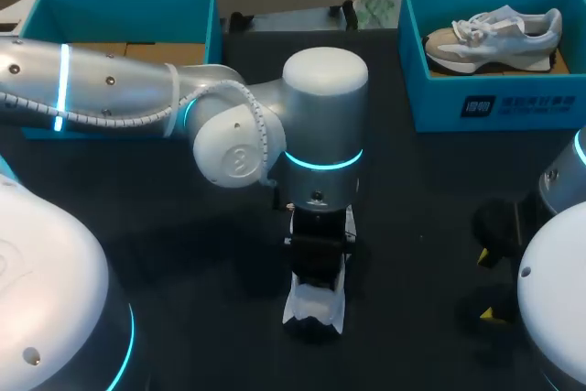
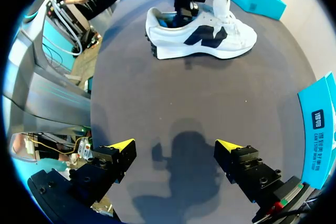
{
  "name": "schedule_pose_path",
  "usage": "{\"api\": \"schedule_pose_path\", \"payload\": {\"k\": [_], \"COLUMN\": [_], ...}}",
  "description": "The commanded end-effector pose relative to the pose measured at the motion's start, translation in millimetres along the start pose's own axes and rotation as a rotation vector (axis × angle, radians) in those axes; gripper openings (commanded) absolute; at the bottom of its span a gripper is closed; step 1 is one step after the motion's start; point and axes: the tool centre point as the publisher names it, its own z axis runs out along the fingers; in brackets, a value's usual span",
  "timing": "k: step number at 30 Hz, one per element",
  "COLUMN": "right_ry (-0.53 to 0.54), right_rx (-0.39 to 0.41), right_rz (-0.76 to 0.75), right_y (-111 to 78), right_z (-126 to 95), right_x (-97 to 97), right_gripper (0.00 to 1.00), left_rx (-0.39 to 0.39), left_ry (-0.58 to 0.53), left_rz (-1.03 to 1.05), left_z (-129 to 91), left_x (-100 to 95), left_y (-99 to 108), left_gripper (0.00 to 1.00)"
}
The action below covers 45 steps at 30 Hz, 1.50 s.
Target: Take the shoe out of the shoebox, open the shoe tongue, remove and reinsert the insole, then place the shoe into the shoebox
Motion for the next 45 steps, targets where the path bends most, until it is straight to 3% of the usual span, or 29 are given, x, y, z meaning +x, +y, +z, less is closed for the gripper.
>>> {"api": "schedule_pose_path", "payload": {"k": [1,6,16,27,45], "right_ry": [-0.003,-0.003,-0.003,-0.003,-0.003], "right_rx": [-0.003,-0.003,-0.003,-0.003,-0.003], "right_rz": [-0.001,-0.001,-0.001,-0.001,-0.001], "right_y": [-0.9,-0.9,-0.9,-0.9,-0.9], "right_z": [-1,-1,-1,-1,-1], "right_x": [2.0,2.0,2.0,2.0,2.0], "right_gripper": [1.00,1.00,1.00,1.00,1.00], "left_rx": [-0.069,-0.106,0.004,0.107,0.170], "left_ry": [-0.012,-0.030,-0.054,0.009,-0.046], "left_rz": [-0.010,-0.029,0.035,0.060,0.037], "left_z": [11,-2,-52,-45,-67], "left_x": [0.3,-1.6,-2.3,4.9,-0.5], "left_y": [14,25,-9,-35,-36], "left_gripper": [0.00,0.00,0.00,0.00,0.00]}}
